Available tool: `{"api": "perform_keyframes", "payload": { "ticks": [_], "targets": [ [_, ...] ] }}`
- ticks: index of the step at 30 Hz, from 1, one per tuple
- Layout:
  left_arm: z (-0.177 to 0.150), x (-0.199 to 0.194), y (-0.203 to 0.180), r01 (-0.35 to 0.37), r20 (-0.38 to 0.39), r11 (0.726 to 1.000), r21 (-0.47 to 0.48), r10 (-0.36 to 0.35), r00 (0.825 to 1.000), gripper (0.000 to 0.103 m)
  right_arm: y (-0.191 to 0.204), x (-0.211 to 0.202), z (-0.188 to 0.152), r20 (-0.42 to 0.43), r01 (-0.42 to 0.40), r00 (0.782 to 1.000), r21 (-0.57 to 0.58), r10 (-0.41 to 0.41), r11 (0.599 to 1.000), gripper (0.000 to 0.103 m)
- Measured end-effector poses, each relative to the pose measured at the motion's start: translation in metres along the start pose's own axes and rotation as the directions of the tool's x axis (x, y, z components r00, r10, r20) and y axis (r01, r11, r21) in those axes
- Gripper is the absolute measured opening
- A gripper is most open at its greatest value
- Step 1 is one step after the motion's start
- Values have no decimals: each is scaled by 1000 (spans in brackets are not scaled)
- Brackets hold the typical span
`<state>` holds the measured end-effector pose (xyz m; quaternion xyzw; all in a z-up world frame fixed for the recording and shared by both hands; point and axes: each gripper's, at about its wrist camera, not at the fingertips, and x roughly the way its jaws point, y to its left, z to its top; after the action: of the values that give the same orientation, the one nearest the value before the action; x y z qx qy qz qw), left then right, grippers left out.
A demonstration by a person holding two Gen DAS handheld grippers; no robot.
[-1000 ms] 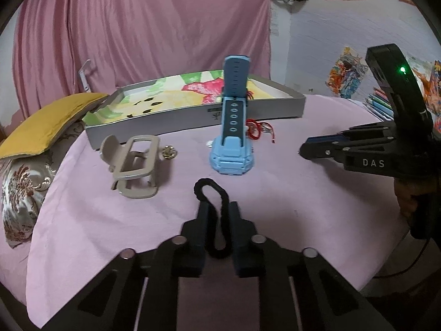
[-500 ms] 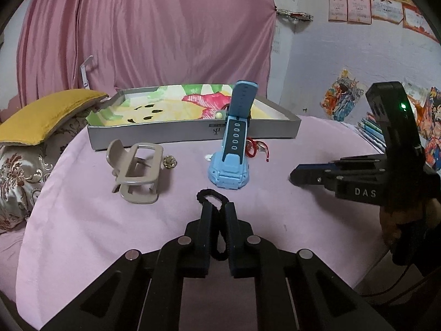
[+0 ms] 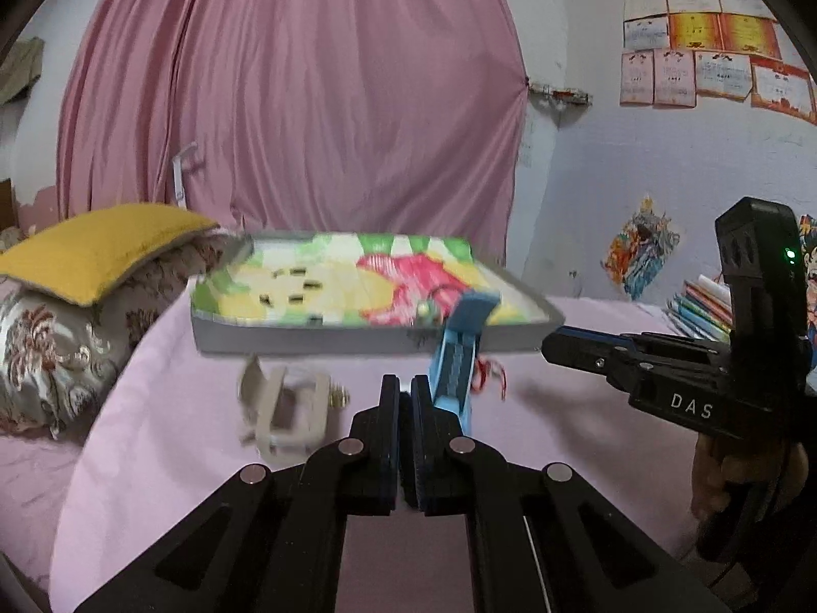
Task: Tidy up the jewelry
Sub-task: 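Carry the brooch and hair tie into the grey tray and open both tools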
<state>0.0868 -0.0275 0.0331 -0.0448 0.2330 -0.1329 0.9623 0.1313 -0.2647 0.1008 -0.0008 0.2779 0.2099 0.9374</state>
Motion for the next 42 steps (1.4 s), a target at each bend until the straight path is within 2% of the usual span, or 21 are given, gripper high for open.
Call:
{"api": "perform_keyframes", "payload": {
  "ticks": [4,9,13,20,25,28,34,37,42],
  "targets": [
    [7,10,0,0,-7,1000,7,0,1000,5,2,6,-2,-13,-6,1000,0,6,1000,10],
    [-7,14,8,-2,-71,1000,-16,1,997,5,-1,12,-12,-47,-9,999,14,10,1000,10],
    [-12,13,14,-13,-82,999,-38,10,997,5,-2,12,-10,-36,-4,999,16,5,1000,10],
    [7,0,11,-15,13,1000,-18,15,1000,4,-1,5,5,49,-1,999,26,0,1000,10],
    [27,-5,8,-25,91,1000,11,24,996,4,-1,2,20,141,16,990,35,-21,999,10],
    [43,-6,8,-42,153,999,34,37,988,4,-2,4,29,197,39,979,35,-46,999,10],
    [68,9,21,-37,284,999,18,30,958,4,-1,10,42,271,88,958,32,-94,996,10],
    [76,25,26,-39,299,999,19,32,954,4,-4,18,46,273,110,955,37,-116,993,10],
    [84,56,37,-32,226,999,-2,32,974,4,-13,40,50,204,126,969,60,-136,990,10]
  ]
}}
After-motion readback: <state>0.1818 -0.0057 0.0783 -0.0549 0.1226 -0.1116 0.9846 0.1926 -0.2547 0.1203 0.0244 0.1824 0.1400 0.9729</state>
